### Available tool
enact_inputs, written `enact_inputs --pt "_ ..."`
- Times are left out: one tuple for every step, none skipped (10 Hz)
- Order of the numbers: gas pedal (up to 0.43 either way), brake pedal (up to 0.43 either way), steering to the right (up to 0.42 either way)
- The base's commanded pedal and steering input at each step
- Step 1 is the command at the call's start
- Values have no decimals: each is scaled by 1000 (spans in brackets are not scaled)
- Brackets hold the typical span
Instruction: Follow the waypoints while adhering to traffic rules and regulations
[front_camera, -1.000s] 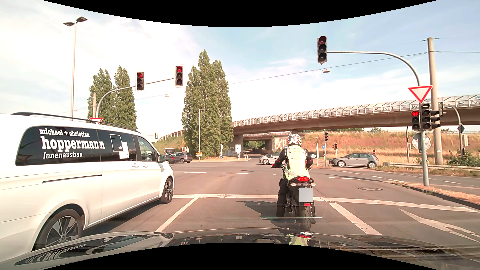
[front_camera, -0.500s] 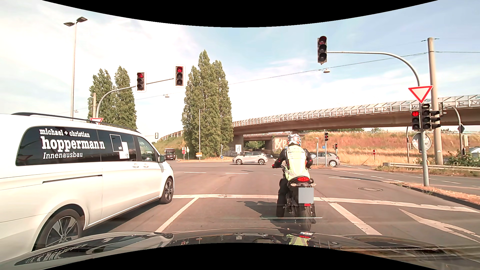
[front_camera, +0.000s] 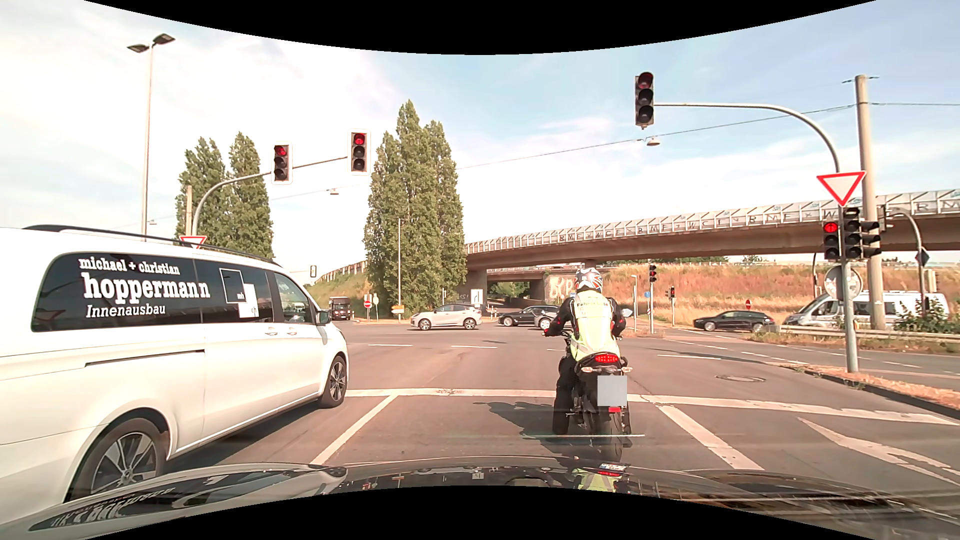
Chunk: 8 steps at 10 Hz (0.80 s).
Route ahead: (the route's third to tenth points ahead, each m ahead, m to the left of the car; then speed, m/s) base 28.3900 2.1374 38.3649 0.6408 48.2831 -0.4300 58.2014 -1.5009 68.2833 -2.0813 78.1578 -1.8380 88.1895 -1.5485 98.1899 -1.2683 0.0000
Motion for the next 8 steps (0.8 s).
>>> enact_inputs --pt "0 0 119" --pt "0 0 119" --pt "0 0 120" --pt "0 0 120" --pt "0 0 120" --pt "0 0 120" --pt "0 0 120" --pt "0 0 120"
